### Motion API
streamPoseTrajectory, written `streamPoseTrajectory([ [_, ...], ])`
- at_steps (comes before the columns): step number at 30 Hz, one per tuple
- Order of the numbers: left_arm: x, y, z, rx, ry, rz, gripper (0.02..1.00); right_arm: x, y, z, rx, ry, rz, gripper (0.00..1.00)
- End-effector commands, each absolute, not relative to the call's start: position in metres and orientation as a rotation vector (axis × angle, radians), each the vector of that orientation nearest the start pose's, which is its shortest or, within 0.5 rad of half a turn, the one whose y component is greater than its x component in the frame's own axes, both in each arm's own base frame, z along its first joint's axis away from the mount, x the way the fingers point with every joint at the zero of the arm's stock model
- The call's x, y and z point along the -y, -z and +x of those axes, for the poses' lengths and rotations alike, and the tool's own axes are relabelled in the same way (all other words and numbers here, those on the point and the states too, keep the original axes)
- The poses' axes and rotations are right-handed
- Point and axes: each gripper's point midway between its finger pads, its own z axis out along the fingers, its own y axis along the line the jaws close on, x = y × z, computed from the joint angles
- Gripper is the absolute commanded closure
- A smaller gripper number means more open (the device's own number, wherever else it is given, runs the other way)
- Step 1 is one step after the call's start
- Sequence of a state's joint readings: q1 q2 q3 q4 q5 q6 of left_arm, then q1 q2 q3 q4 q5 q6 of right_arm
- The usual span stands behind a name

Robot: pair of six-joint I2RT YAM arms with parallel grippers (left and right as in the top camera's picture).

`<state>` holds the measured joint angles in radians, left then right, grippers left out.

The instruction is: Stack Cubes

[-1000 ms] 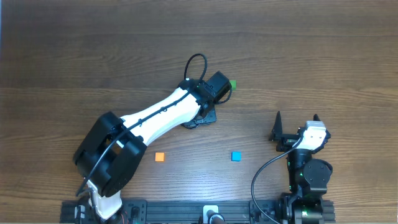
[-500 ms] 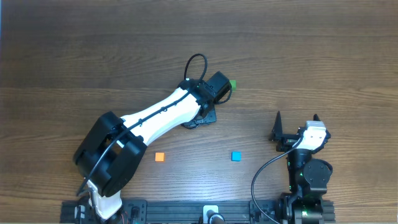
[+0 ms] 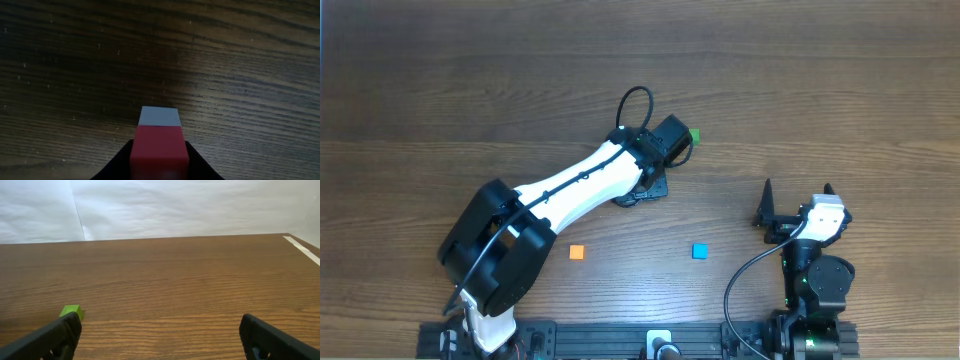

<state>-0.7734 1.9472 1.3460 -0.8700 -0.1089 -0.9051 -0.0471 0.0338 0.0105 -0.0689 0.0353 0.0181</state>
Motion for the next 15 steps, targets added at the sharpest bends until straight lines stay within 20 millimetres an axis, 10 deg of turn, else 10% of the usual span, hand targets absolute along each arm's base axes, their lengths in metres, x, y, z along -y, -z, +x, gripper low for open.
streamPoseTrajectory([
  [1, 0.247, -0.019, 0.282, -3.001, -0.023, -0.193, 0.711, 0.018, -0.153, 0.246, -1.661, 0.056, 0.078, 0.007],
  [9, 0.247, -0.019, 0.282, -3.001, -0.023, -0.193, 0.621, 0.018, -0.153, 0.246, -1.661, 0.056, 0.078, 0.009],
  [15, 0.249, -0.029, 0.284, -2.979, 0.012, -0.195, 0.084, 0.018, -0.153, 0.246, -1.661, 0.056, 0.078, 0.009],
])
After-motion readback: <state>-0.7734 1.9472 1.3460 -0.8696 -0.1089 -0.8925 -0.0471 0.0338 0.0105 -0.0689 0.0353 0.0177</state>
